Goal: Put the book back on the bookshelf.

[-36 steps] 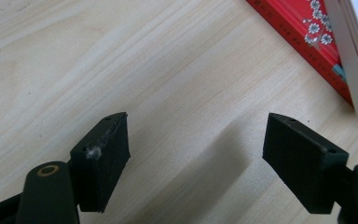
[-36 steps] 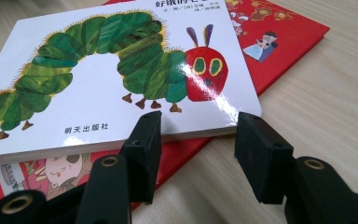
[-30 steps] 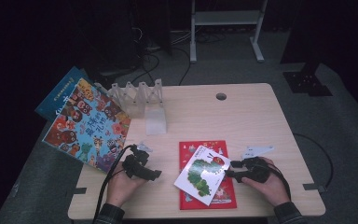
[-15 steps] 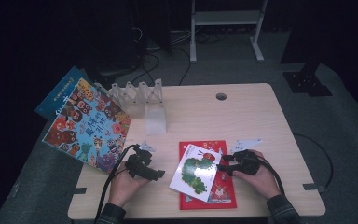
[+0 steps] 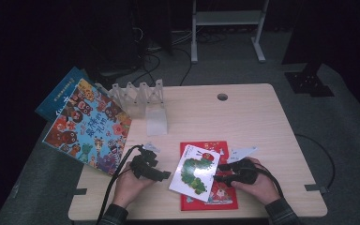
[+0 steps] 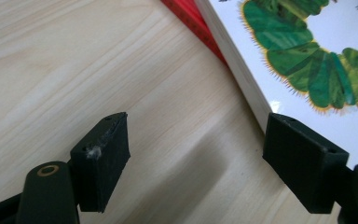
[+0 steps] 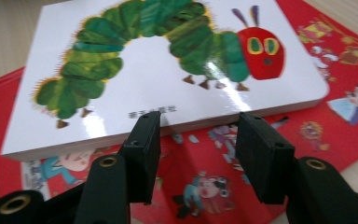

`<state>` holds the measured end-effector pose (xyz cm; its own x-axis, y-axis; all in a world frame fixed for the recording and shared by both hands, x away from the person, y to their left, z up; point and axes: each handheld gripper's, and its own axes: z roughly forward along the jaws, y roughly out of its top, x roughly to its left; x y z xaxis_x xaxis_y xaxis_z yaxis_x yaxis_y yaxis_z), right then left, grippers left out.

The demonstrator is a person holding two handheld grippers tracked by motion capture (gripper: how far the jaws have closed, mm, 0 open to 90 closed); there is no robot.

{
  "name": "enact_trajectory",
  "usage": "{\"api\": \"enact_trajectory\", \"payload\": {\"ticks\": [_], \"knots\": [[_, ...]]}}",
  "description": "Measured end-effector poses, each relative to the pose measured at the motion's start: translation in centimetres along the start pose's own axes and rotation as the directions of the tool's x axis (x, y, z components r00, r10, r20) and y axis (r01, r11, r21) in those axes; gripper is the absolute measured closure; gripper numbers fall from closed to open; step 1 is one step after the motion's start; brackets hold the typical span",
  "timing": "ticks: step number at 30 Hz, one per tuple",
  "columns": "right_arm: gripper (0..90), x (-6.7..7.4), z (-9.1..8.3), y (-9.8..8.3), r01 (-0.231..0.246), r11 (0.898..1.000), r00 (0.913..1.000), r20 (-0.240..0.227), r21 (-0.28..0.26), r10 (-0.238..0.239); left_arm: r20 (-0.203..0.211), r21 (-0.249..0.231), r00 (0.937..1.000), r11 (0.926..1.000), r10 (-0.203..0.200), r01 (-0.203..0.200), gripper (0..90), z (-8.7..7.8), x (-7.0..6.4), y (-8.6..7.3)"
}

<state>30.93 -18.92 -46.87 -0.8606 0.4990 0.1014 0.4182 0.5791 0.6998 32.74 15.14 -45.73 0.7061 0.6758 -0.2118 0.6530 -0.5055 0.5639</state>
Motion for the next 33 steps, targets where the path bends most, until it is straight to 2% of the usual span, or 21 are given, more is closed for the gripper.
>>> {"api": "enact_trajectory", "payload": {"ticks": [11,16,24,33], "knots": [[48.5,0.5,0.6,0.4,0.03,1.0,0.9991,-0.03,-0.005,-0.03,0.03,0.0,0.9995,0.9999,0.012,-0.012,19.8,0.8,-0.2,0.9],[47.9,0.8,1.1,0.8,0.046,0.999,0.9986,-0.027,-0.003,-0.046,0.054,0.008,0.9983,0.9997,0.022,-0.022,18.5,1.2,-0.4,1.2],[45.6,1.6,1.6,1.2,0.067,0.998,0.9976,-0.019,0.001,-0.067,0.105,0.012,0.9945,0.9999,0.006,-0.007,17.3,1.9,-0.5,1.4],[43.0,2.2,2.0,1.5,0.084,0.996,0.9964,-0.014,0.003,-0.084,0.143,0.038,0.9897,0.9992,0.002,-0.008,11.2,2.7,-0.7,1.8]]}}
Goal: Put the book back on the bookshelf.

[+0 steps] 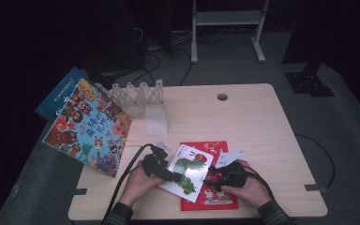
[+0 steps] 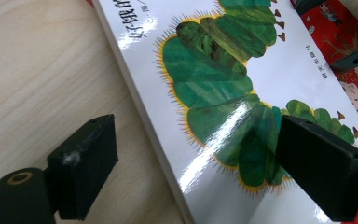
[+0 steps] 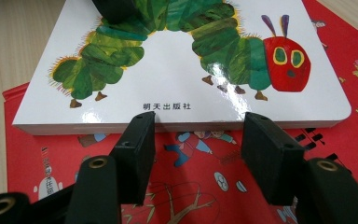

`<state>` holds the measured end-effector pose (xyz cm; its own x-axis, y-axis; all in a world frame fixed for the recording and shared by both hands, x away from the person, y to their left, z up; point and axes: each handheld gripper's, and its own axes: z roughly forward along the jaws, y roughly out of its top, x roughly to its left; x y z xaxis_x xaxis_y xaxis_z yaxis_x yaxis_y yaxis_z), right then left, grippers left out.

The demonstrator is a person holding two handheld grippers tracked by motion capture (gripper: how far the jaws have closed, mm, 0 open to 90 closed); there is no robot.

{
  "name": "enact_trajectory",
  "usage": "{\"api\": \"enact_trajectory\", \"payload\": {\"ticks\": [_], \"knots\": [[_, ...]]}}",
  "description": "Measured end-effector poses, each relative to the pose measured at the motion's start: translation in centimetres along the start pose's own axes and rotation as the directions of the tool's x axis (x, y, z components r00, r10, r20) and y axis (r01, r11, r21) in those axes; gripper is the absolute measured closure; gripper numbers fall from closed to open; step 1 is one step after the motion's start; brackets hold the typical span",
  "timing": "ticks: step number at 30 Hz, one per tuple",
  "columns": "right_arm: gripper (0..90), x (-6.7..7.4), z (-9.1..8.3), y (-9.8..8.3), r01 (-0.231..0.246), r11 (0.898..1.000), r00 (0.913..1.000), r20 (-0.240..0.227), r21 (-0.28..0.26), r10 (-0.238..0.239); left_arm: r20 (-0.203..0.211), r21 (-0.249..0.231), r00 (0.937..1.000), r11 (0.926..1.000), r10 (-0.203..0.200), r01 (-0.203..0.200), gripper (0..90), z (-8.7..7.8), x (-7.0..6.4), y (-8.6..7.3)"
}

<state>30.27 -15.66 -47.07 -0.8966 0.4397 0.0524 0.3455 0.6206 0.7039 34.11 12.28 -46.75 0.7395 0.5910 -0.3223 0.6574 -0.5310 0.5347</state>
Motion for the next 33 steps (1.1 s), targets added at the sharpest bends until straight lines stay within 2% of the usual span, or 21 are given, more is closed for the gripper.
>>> {"api": "enact_trajectory", "payload": {"ticks": [13,21,23,29,33], "knots": [[39.7,0.6,0.3,0.2,0.018,1.0,0.9998,0.006,0.005,-0.018,0.007,0.015,0.9999,0.9999,0.008,-0.008,9.5,0.5,-0.3,0.4],[38.1,0.7,0.4,0.3,-0.002,1.0,0.9999,0.014,0.003,0.002,-0.017,0.055,0.9998,0.9985,-0.004,0.005,10.1,0.5,-0.7,1.0],[33.8,0.6,0.4,0.3,-0.009,1.0,0.9998,0.019,0.003,0.009,-0.019,0.055,0.9998,0.9985,-0.003,0.004,10.8,0.5,-0.8,1.0],[33.8,0.7,0.4,0.3,-0.012,1.0,0.9997,0.022,0.007,0.011,-0.008,0.024,0.9999,0.9997,-0.009,0.009,12.2,-0.2,-0.9,1.2],[33.8,0.7,0.3,0.2,-0.014,1.0,0.9996,0.027,0.01,0.014,0.0,-0.003,1.0,1.0,0.002,-0.002,12.7,-1.0,-1.1,1.5]]}}
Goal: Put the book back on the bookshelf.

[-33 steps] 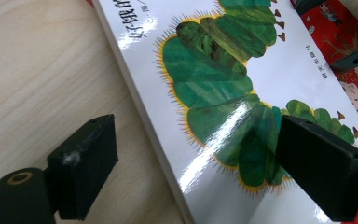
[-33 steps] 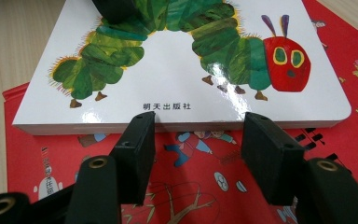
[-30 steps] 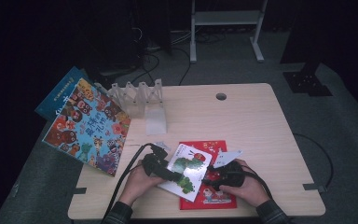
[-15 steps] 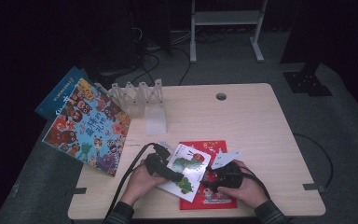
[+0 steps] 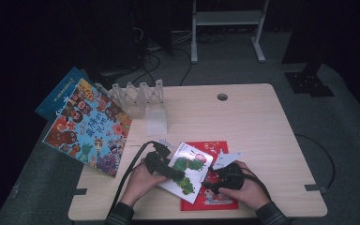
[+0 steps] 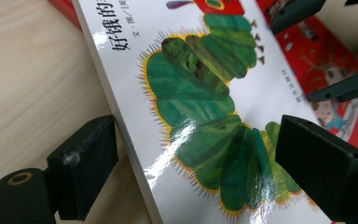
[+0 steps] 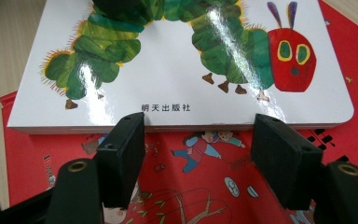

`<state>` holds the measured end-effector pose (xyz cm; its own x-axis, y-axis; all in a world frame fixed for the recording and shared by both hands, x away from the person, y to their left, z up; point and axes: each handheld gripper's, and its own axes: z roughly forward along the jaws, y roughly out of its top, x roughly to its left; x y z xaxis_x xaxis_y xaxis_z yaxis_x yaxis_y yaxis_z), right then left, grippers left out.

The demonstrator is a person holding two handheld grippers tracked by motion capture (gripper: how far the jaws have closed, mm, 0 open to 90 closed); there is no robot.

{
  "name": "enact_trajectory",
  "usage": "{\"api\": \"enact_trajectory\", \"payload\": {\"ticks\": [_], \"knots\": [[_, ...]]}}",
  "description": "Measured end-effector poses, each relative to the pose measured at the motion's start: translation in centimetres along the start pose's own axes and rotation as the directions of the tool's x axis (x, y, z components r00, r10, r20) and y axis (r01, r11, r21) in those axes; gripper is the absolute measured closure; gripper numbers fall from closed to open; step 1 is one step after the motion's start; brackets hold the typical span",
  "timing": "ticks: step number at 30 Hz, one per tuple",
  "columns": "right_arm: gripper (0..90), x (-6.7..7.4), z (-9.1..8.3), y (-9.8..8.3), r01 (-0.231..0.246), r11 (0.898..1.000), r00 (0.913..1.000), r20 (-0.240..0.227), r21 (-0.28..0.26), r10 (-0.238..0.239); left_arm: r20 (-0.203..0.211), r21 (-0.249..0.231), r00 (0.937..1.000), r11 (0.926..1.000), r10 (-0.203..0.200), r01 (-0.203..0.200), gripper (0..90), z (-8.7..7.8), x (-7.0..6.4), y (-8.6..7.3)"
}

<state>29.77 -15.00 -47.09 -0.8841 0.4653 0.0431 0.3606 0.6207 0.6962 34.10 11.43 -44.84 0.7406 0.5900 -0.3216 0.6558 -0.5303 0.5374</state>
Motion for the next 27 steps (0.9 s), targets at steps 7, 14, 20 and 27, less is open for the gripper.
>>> {"api": "enact_trajectory", "payload": {"ticks": [7,14,20,27], "knots": [[33.6,0.0,-0.1,-0.1,0.001,1.0,1.0,0.008,0.004,-0.001,0.012,-0.053,0.9998,0.9985,0.016,-0.016,13.5,-1.3,-0.8,0.6],[33.0,0.0,-0.1,-0.1,-0.003,1.0,1.0,0.007,0.004,0.003,0.108,-0.109,0.9932,0.9935,0.044,-0.032,19.4,-1.8,-2.1,1.3],[33.0,0.0,-0.2,-0.2,0.002,1.0,0.9999,0.012,0.003,-0.002,0.142,-0.115,0.9878,0.9922,0.064,-0.047,26.7,-2.7,-2.7,1.8],[40.7,0.2,-0.2,-0.1,-0.001,1.0,1.0,-0.01,-0.009,0.001,0.136,-0.077,0.9897,0.9965,0.043,-0.033,41.8,-3.0,-2.8,2.1]]}}
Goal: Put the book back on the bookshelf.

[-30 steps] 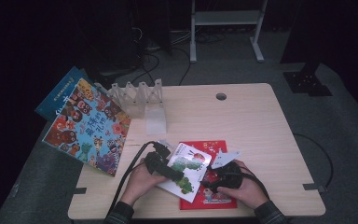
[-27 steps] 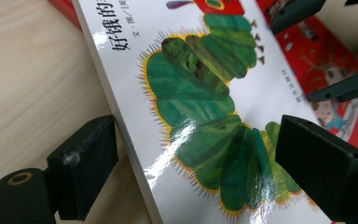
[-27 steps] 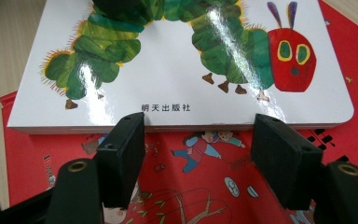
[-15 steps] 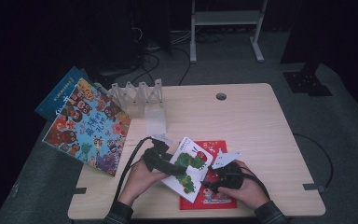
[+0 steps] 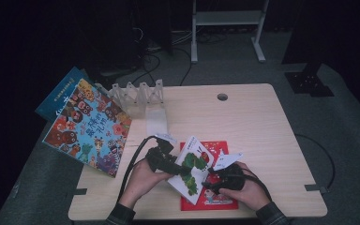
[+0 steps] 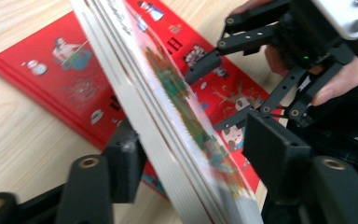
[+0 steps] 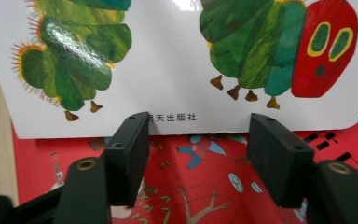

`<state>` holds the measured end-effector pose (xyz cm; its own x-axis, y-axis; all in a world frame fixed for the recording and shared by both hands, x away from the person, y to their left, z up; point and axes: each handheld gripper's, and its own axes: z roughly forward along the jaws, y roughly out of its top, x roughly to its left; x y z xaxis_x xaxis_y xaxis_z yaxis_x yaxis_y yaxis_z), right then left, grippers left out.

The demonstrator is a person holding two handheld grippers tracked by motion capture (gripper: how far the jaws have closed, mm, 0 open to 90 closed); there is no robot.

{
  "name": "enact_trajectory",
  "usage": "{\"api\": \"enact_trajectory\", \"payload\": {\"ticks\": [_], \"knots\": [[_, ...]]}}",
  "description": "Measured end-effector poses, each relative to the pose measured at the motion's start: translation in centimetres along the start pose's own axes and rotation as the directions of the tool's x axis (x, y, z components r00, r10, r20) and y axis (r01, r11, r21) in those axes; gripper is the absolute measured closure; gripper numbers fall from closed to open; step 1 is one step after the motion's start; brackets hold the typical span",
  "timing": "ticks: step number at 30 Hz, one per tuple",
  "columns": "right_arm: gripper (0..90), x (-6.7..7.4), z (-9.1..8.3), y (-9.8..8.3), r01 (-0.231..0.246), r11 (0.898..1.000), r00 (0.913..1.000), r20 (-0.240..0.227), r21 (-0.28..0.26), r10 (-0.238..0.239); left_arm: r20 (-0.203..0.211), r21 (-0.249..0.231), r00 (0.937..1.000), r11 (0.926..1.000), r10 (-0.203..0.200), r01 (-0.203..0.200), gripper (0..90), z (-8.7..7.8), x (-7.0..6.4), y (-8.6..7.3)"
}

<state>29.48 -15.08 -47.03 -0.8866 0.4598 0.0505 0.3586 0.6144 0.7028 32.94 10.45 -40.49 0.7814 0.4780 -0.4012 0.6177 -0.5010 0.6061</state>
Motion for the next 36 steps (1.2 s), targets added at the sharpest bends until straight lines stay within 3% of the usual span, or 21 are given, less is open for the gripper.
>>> {"api": "enact_trajectory", "payload": {"ticks": [6,9,14,21,25,31,36], "knots": [[44.1,0.9,0.3,0.3,0.005,1.0,0.9998,-0.018,-0.021,-0.005,-0.014,0.031,0.9999,0.9995,-0.001,0.001,52.7,-0.6,-0.3,0.5],[43.4,1.3,0.5,0.4,0.011,1.0,0.9999,-0.011,-0.022,-0.011,-0.028,0.052,0.9995,0.9986,0.016,-0.014,53.6,-0.5,-0.5,0.8],[44.3,2.0,1.1,0.7,0.028,1.0,0.9994,-0.018,-0.013,-0.028,-0.018,0.087,0.9994,0.9958,0.029,-0.027,56.1,0.0,-0.8,0.9],[45.4,2.0,1.1,0.7,0.031,0.999,0.9994,-0.015,-0.017,-0.032,-0.054,0.111,0.9984,0.9937,0.018,-0.011,60.9,-0.6,-0.7,1.0],[45.5,1.9,1.1,0.7,0.034,0.999,0.9993,-0.011,-0.016,-0.035,-0.052,0.119,0.9987,0.9928,-0.006,0.012,62.8,-0.6,-0.5,1.1],[40.1,0.3,-0.3,0.3,-0.002,0.997,0.9991,0.041,-0.073,0.005,-0.053,0.146,0.9986,0.9891,-0.01,0.018,65.6,-0.5,-0.7,1.7],[35.5,-1.9,-2.0,-0.6,-0.044,0.993,0.9888,0.137,-0.108,0.059,-0.062,0.155,0.998,0.9876,-0.014,0.023,67.5,-0.5,-0.8,2.0]]}}
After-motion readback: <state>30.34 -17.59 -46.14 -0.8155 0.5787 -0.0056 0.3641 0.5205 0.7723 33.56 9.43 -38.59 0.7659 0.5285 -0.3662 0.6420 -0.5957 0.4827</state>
